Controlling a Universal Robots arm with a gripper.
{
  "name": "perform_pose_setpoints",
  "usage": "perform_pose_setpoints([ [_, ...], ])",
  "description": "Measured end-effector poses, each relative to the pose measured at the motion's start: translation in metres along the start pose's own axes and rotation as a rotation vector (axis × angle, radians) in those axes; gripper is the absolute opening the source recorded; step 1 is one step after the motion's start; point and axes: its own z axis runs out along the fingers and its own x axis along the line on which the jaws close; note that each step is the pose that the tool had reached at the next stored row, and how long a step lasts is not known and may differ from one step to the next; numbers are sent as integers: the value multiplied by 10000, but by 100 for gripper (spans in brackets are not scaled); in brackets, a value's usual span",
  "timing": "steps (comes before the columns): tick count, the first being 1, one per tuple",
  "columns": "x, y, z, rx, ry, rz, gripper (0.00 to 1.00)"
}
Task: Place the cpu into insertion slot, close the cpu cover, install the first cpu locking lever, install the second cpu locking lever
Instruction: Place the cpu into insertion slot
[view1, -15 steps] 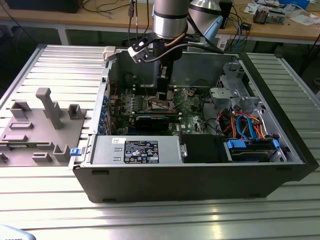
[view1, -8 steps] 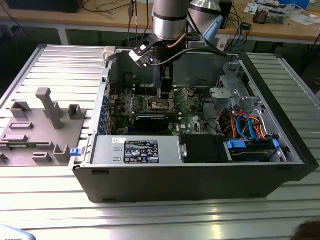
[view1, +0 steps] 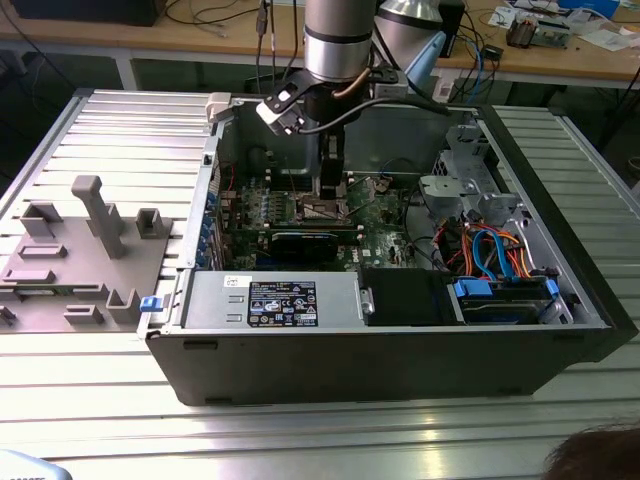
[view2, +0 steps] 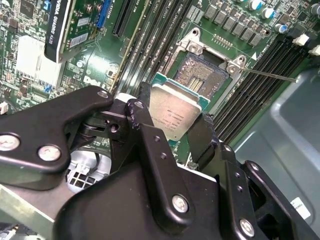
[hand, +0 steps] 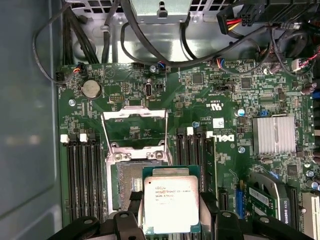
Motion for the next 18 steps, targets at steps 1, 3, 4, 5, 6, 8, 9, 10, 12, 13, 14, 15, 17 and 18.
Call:
perform_pose_setpoints([
  [1,4,-5,7,-1,0,1,54],
  [3,15,-10,20,-1,2,1,54],
  [4,17,-11,23,-1,1,1,54],
  [5,19,-12,27,-1,0,0,54],
  [6,20,-12,30,0,0,-1,54],
  [8,20,-15,41,-1,1,0,54],
  [9,20,-16,45,0,0,0,54],
  [10,21,-17,51,-1,1,0,54],
  [12,21,-18,59,-1,1,0,54],
  [13,21,-18,64,-1,1,-1,54],
  [14,21,-19,67,-1,1,0,54],
  [15,21,-19,70,0,0,1,54],
  [17,22,-20,78,0,1,0,54],
  [18,22,-20,80,0,0,0,54],
])
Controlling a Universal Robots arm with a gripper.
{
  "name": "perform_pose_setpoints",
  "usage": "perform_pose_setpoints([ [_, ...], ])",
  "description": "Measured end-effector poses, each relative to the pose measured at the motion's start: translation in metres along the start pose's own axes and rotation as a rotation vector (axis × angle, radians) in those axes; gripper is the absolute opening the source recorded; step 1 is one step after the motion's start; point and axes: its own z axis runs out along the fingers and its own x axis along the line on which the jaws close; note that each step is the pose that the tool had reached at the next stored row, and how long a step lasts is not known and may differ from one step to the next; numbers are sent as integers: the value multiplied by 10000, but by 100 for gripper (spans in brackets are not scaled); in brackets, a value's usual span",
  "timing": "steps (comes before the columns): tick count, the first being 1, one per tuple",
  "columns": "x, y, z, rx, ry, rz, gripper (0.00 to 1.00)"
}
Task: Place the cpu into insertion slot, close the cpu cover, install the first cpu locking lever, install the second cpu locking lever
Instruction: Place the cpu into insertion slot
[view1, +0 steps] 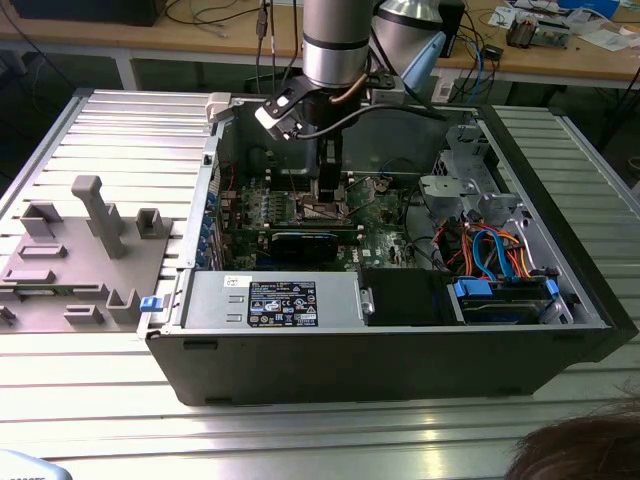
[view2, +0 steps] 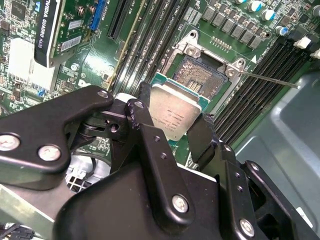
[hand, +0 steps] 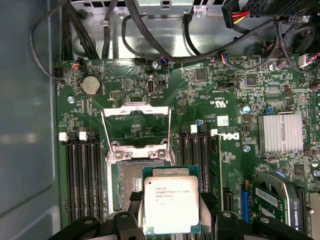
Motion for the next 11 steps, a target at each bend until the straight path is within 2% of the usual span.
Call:
perform_pose_setpoints([
  [11,2,-3,36,-1,1,1,54],
])
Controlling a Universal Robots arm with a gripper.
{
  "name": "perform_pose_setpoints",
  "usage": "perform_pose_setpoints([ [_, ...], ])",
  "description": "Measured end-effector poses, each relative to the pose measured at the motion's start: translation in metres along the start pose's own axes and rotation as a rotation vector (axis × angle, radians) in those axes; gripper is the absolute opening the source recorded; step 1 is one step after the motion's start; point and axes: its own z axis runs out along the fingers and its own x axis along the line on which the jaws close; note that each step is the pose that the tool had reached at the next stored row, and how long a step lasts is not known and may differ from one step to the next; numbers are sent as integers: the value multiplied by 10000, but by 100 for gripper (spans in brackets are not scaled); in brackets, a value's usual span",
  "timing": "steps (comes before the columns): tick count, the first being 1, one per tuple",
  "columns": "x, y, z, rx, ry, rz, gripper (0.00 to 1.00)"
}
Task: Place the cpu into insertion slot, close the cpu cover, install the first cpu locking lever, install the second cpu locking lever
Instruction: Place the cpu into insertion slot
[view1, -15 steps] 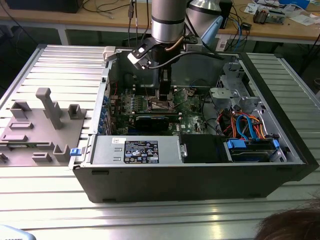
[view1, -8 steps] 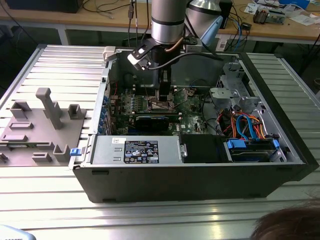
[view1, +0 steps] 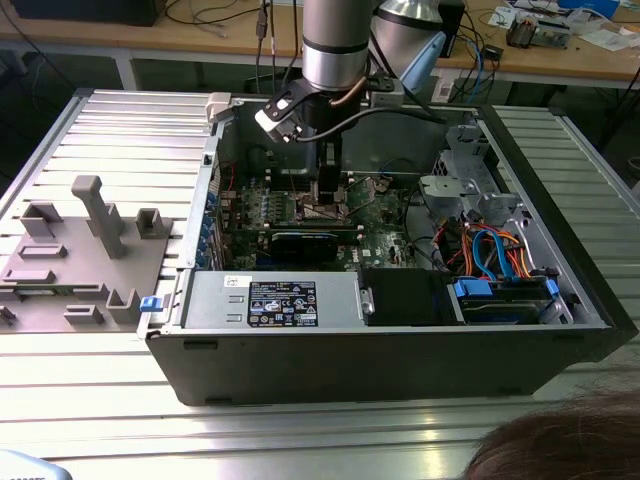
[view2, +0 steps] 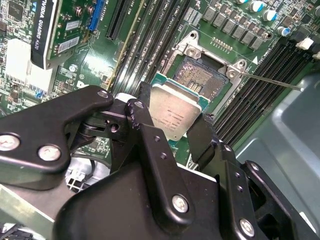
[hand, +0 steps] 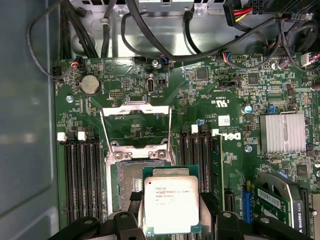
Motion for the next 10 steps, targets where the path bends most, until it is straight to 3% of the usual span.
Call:
perform_pose_setpoints([
  [10,1,-7,25,0,-1,-1,54],
])
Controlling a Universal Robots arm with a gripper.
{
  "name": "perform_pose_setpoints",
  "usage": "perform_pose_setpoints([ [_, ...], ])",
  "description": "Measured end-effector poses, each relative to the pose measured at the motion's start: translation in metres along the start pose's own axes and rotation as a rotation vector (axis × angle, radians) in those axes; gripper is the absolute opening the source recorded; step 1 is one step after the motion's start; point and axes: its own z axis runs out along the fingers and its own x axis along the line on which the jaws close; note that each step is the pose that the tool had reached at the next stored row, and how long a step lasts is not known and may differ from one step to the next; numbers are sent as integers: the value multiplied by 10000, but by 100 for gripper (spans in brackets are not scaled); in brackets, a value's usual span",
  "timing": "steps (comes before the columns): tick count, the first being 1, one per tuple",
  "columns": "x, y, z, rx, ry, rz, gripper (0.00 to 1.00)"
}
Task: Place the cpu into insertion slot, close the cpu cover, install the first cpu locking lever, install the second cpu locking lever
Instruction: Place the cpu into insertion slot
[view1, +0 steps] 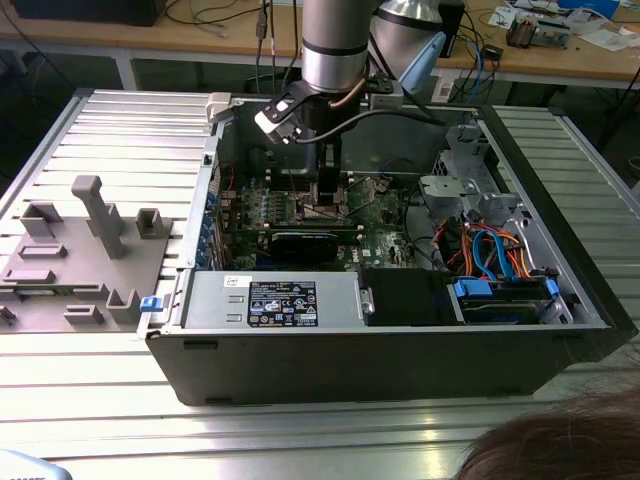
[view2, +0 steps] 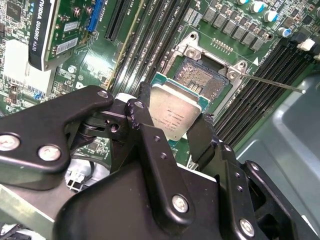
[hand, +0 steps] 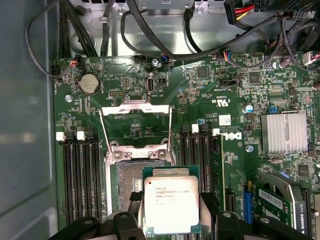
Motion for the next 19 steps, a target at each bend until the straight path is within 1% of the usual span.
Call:
perform_pose_setpoints([
  [19,1,-35,49,0,-1,1,54],
])
